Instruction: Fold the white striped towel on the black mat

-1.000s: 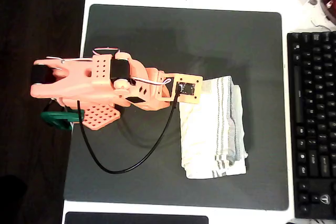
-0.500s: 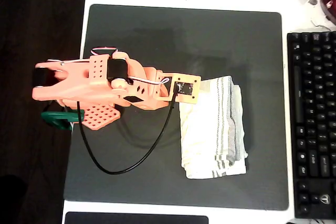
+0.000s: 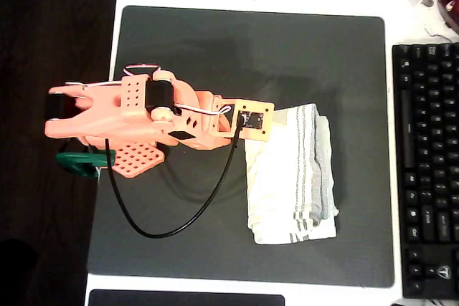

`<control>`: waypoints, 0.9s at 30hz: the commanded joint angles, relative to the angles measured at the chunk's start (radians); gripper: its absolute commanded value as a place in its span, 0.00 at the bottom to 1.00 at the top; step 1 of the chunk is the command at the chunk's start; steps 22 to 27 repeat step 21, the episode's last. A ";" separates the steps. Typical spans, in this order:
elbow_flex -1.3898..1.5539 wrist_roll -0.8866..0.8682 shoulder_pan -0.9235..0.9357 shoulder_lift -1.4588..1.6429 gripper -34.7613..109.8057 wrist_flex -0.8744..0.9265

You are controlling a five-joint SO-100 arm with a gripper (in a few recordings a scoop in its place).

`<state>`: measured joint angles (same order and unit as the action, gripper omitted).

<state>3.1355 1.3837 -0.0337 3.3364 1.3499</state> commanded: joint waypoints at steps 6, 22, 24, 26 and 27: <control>0.021 0.006 -0.014 0.023 0.25 0.017; 0.021 0.006 -0.029 0.023 0.25 0.017; 0.021 0.006 -0.029 0.023 0.25 0.017; 0.021 0.006 -0.029 0.023 0.25 0.017; 0.021 0.006 -0.029 0.023 0.25 0.017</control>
